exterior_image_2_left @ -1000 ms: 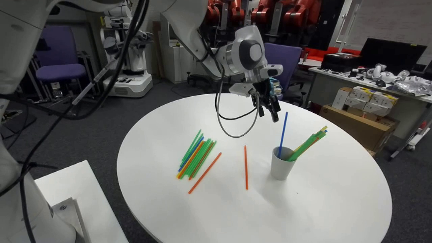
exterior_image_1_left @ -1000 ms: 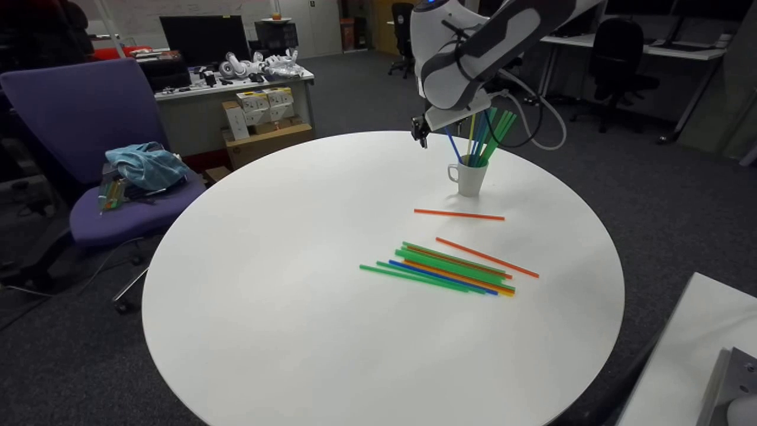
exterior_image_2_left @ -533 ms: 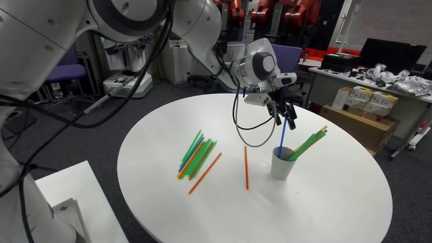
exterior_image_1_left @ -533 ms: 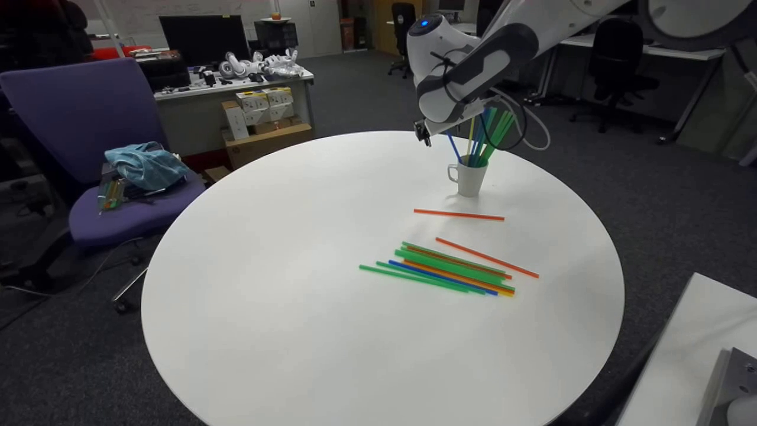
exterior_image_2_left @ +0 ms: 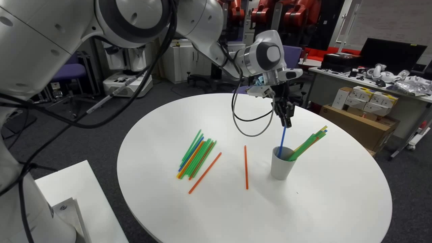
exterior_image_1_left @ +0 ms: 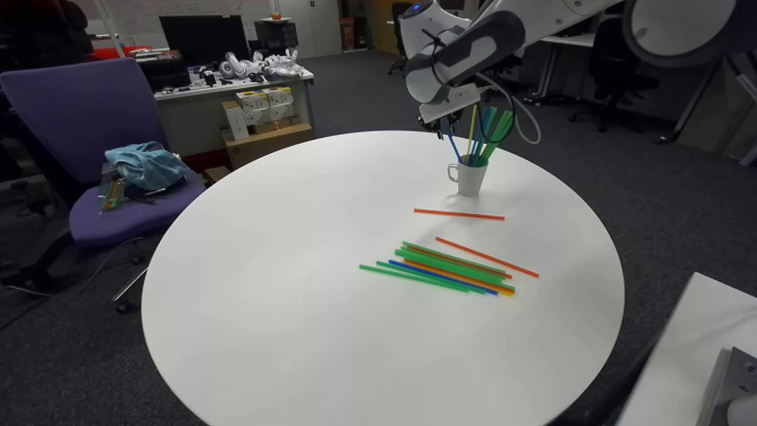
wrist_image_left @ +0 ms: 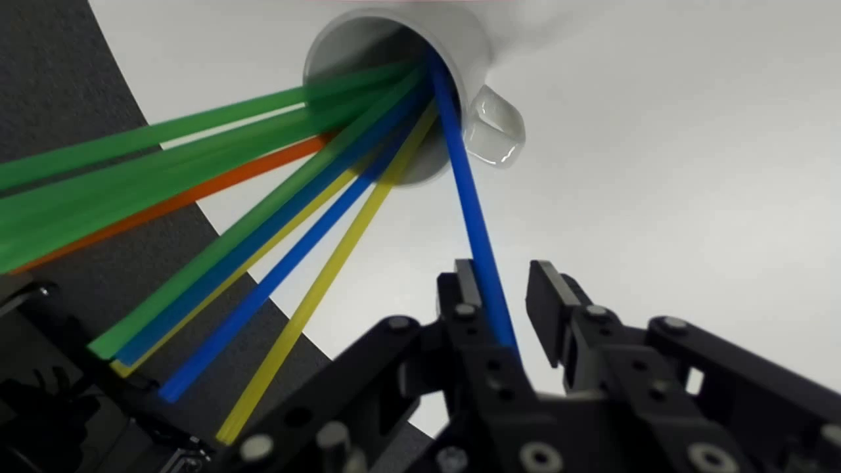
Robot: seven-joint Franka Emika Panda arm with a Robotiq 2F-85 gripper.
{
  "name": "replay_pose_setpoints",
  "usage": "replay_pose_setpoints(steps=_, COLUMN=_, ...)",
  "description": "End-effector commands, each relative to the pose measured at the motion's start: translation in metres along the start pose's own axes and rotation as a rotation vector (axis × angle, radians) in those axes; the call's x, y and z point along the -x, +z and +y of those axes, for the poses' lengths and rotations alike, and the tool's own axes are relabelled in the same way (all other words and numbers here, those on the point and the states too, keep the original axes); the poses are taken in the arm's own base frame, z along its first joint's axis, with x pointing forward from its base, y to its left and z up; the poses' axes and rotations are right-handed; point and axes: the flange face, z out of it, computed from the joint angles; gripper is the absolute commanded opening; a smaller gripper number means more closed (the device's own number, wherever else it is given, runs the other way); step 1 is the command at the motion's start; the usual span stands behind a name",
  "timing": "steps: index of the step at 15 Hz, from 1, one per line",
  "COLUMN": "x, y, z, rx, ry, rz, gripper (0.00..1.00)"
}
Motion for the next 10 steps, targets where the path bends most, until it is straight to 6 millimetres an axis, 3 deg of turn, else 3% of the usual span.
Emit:
replay_pose_setpoints(steps=1, x=-0.014, y=-0.042, z=0.015, rx=0.008, ry=0.055, rz=-0.062, gripper=0.01)
replay_pose_setpoints(steps=6, x=-0.023, y=-0.107, z=0.032, rx=-0.034, ry=0.075, rz=-0.077, gripper=0.0)
replay_pose_setpoints(steps=10, x=0.002, y=-0.151, z=0.039, rx=-0.045, ry=-0.062, rz=-0.263, gripper=0.0)
